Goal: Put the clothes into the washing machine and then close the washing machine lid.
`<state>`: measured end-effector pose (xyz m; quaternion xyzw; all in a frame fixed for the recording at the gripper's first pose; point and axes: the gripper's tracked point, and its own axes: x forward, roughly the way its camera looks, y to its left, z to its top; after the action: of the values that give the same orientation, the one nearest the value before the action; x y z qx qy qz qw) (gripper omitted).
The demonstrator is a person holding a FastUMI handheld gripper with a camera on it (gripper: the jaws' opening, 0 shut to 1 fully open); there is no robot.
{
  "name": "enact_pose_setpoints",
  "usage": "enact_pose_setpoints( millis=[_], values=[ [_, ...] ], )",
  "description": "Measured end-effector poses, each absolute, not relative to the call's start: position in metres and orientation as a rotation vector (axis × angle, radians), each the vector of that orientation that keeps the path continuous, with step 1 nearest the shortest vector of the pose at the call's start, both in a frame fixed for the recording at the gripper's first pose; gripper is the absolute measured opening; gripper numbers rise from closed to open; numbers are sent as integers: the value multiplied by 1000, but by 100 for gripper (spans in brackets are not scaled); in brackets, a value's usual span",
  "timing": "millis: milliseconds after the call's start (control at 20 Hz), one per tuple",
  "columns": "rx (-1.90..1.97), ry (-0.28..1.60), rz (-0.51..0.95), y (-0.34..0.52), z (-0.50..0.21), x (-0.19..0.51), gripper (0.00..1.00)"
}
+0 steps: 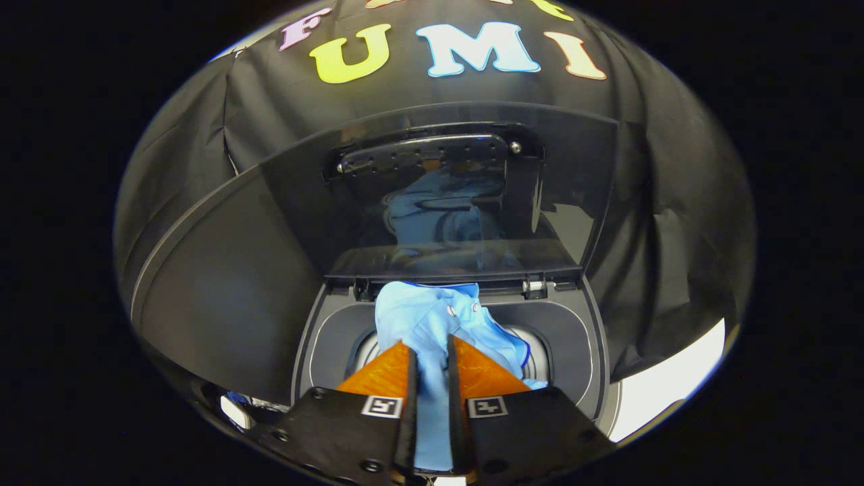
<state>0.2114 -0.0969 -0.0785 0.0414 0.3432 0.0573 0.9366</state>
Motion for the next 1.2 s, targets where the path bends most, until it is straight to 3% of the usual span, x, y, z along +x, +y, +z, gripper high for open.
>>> enact_pose_setpoints(
  millis=[150, 550, 1200],
  values=[
    [80, 673, 101, -102, -73, 209, 100],
    [70, 599, 90, -109, -46, 206, 98],
    [25, 202, 118, -88, 98, 235, 98]
  ],
)
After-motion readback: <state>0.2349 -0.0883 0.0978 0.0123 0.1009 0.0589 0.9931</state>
